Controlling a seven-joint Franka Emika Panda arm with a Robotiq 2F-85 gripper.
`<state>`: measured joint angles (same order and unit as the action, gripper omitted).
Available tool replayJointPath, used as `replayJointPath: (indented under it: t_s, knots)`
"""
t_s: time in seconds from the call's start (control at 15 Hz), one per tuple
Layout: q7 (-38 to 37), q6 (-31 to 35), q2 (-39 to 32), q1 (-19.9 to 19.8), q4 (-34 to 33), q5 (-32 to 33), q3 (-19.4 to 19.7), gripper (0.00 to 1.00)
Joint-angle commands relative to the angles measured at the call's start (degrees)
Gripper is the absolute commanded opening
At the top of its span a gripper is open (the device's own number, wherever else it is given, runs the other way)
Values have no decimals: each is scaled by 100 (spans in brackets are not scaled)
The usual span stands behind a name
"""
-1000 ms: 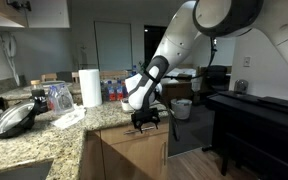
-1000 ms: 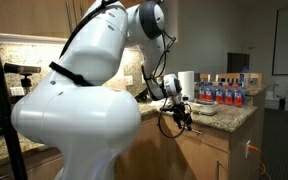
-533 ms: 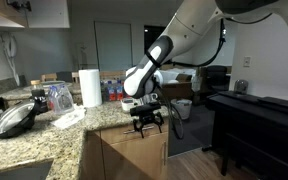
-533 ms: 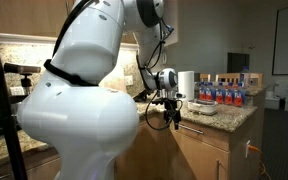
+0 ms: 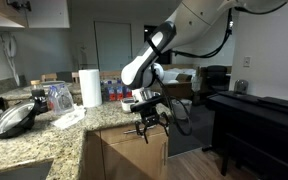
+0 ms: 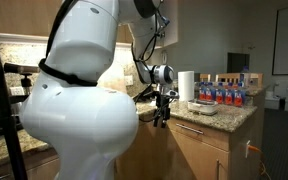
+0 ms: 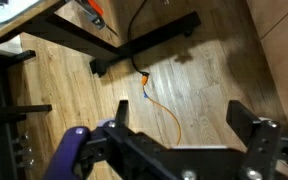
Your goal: Push the open drawer closed
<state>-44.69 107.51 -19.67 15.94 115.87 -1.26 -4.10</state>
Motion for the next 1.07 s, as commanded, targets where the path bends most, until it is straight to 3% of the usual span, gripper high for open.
replayJointPath:
  t_s: [0.0,0.6,1.0]
  knots:
    - [253,-298,481,-113,486,-273,-174,100]
    - [678,1026,1927,-63,1933,-34,-520,100]
    - [878,1355,2879,-72,2668,-33,-802,100]
